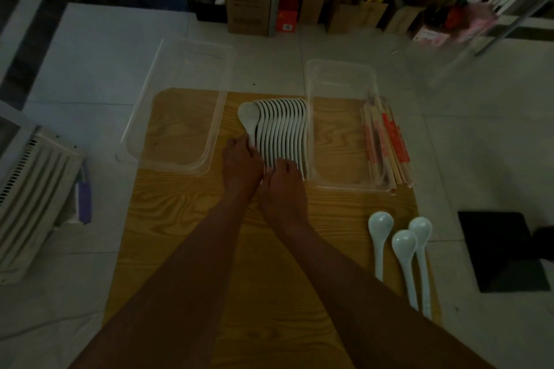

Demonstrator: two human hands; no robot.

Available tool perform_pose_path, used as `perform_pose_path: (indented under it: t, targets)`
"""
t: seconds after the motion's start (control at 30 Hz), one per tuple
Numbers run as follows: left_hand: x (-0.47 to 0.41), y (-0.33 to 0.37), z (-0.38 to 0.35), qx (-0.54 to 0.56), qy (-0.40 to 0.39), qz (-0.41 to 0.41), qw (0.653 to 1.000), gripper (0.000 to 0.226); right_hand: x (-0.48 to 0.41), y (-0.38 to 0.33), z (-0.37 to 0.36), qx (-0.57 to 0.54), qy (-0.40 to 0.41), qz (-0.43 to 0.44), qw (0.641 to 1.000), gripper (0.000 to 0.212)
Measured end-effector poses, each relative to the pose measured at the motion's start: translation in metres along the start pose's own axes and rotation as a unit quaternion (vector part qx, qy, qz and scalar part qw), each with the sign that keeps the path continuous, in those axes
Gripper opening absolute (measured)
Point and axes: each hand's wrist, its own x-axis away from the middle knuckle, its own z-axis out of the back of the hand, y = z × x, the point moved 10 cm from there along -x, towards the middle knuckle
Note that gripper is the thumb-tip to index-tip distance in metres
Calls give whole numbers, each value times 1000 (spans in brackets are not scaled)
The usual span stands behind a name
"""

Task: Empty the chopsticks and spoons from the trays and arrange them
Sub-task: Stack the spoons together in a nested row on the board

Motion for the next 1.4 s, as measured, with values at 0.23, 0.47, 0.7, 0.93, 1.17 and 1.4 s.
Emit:
perform_pose_path:
  t: [0.23,0.47,0.7,0.93,1.17,1.4]
  targets:
    - [6,-2,0,-7,-13,15,1000,26,15,2,0,-5,0,29,1000,28]
    - [39,1,16,-46,-30,-9,998,27,63,16,11,13,-7,49,999,34]
    - [121,3,28,-74,-64,-7,995,37,133,88,83,82,101,-27,991,21]
    - [200,25,-6,-41,-153,-8,987,29,179,196,162,145,141,-206,957,17]
    - [241,53,-51,-30,-221,-36,974,25,177,258,175,122,104,-311,937,34]
    - [269,74,-96,-81,-279,-52,955,29,162,283,156,67,61,-332,939,29]
